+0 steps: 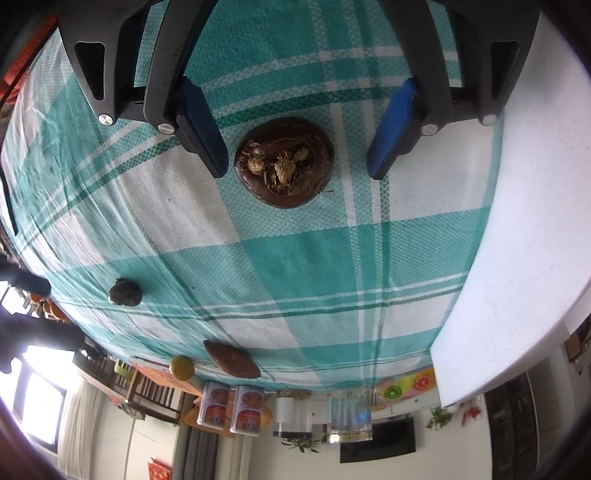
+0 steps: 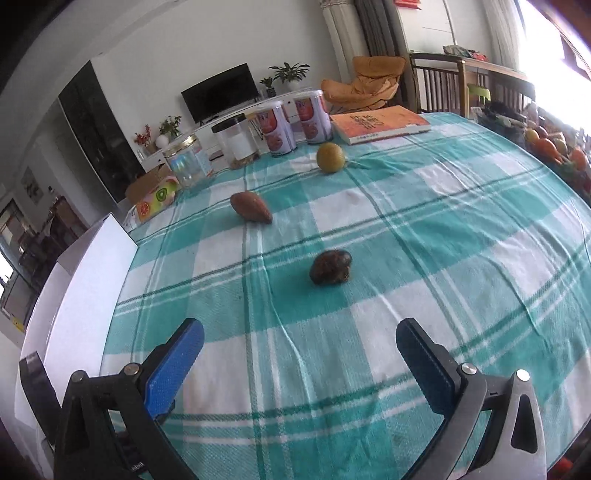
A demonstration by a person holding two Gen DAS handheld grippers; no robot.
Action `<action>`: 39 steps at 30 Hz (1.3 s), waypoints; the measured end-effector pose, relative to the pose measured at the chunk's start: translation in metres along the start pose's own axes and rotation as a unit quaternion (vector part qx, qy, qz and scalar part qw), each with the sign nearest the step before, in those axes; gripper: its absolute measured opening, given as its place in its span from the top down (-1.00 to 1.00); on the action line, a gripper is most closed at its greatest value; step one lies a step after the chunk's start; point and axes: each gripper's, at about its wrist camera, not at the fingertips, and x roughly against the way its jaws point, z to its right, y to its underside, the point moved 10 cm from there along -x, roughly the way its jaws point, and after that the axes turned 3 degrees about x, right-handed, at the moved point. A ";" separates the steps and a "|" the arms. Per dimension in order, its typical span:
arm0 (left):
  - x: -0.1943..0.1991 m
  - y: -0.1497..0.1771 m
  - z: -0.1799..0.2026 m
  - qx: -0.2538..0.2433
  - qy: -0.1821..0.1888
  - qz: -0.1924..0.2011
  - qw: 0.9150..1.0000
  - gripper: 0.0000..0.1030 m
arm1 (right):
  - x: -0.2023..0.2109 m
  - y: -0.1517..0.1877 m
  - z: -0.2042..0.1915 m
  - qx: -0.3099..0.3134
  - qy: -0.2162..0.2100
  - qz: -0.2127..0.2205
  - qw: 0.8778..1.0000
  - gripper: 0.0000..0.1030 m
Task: Organize fruits
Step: 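Grasp the passion fruit with the left tool while the right tool grasps the sweet potato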
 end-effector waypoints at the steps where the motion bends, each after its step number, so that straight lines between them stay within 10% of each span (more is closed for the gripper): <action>1: 0.000 -0.001 0.001 -0.005 0.004 0.000 1.000 -0.16 | -0.018 -0.015 -0.013 0.017 -0.008 -0.021 1.000 -1.00; 10: 0.015 0.009 -0.001 0.013 0.044 -0.019 0.999 0.02 | -0.190 -0.082 -0.049 0.187 0.082 -0.138 0.969 -0.99; 12: 0.017 0.013 -0.002 0.016 0.051 -0.022 0.998 0.02 | -0.208 -0.074 -0.045 0.198 0.075 -0.170 0.963 -0.64; 13: 0.017 0.014 -0.003 0.019 0.055 -0.023 0.998 0.02 | -0.207 -0.076 -0.046 0.184 0.054 -0.160 0.968 -0.56; 15: 0.019 0.014 -0.003 0.027 0.064 -0.023 0.997 0.02 | -0.202 -0.075 -0.039 0.147 0.036 -0.167 0.974 0.28; 25: 0.083 -0.005 0.013 0.062 0.149 0.010 0.987 0.02 | -0.109 -0.041 -0.036 -0.016 -0.131 -0.150 0.980 0.40; 27: 0.099 -0.006 0.019 0.062 0.169 0.013 0.984 0.02 | -0.086 -0.030 -0.054 -0.029 -0.176 -0.147 0.973 1.00; 34: 0.134 0.011 0.012 0.062 0.171 0.011 0.983 0.02 | -0.059 0.000 -0.067 -0.009 -0.165 -0.157 0.974 0.92; 39: 0.151 0.021 -0.005 0.076 0.161 0.020 0.984 0.02 | -0.057 -0.013 -0.061 -0.014 -0.149 -0.135 0.979 -0.19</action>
